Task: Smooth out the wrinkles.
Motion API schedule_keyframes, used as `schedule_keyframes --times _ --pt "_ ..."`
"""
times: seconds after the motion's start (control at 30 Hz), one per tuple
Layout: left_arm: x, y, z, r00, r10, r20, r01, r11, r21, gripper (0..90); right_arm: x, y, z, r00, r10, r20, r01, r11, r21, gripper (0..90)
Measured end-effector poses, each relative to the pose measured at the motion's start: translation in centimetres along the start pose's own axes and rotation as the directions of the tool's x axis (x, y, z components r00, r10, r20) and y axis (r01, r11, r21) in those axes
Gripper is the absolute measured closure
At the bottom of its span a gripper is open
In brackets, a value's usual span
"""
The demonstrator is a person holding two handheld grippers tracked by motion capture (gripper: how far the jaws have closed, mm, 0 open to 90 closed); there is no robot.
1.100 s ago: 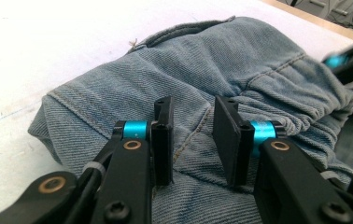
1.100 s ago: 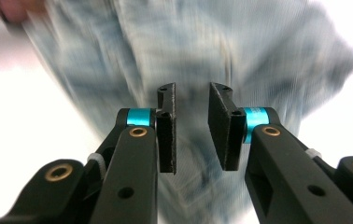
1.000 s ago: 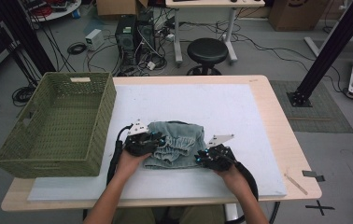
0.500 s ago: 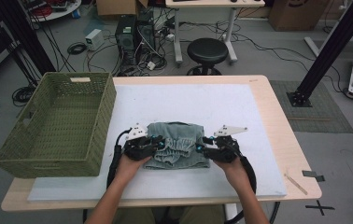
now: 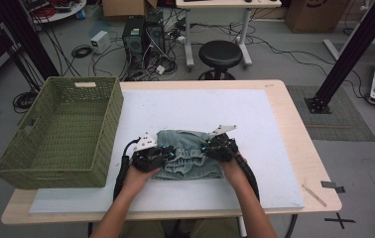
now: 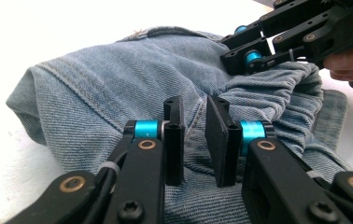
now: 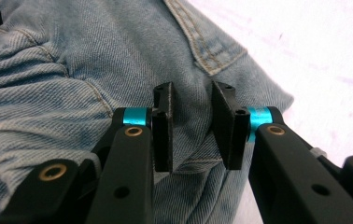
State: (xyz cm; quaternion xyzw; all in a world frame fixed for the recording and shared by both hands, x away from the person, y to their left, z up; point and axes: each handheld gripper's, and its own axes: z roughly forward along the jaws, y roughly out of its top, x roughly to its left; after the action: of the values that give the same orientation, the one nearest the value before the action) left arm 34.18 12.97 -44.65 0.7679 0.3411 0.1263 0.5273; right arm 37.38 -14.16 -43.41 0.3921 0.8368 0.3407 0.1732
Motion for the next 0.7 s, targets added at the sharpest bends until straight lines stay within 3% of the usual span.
schedule_keyframes --times 0.1,0.2,0.27,0.3,0.37,0.47,0.53,0.7 --pt "-0.1 0.0 -0.1 1.0000 0.003 -0.004 -0.003 1.0000 -0.002 77.0 0.0 0.0 -0.4 0.9998 -0.019 -0.007 0.019 1.000 -0.005 67.8" --pt "0.0 0.3 -0.5 0.9999 -0.010 0.004 0.010 0.9996 -0.028 73.7 0.1 0.2 -1.6 0.9994 0.014 -0.030 -0.017 0.996 -0.093 53.8" --pt "0.2 0.7 -1.0 0.9998 -0.019 -0.003 0.018 0.9984 -0.054 67.0 0.4 0.4 -2.5 0.9980 0.007 -0.063 -0.017 0.988 -0.156 54.4" --pt "0.3 0.9 -1.1 0.9998 -0.021 -0.007 0.020 0.9977 -0.064 64.5 0.9 0.5 -2.8 0.9966 -0.019 -0.080 0.005 0.985 -0.170 56.0" --pt "0.5 1.2 -1.6 0.9995 -0.022 -0.024 0.020 0.9955 -0.092 61.7 1.5 0.5 -2.8 0.9915 -0.058 -0.117 0.040 0.987 -0.154 56.1" --pt "1.1 1.4 -2.2 0.9981 -0.043 -0.043 0.037 0.9906 -0.132 57.4 2.1 -0.3 -2.3 0.9859 -0.107 -0.129 0.096 0.991 -0.093 56.4" --pt "1.3 1.5 -2.5 0.9976 -0.053 -0.046 0.046 0.9889 -0.141 56.8 1.7 -0.8 -1.8 0.9863 -0.087 -0.140 0.080 0.995 -0.051 56.4" --pt "1.5 2.0 -2.7 0.9965 -0.064 -0.054 0.055 0.9859 -0.158 46.6 1.6 -0.9 -2.1 0.9870 -0.083 -0.138 0.077 0.996 -0.052 56.3"
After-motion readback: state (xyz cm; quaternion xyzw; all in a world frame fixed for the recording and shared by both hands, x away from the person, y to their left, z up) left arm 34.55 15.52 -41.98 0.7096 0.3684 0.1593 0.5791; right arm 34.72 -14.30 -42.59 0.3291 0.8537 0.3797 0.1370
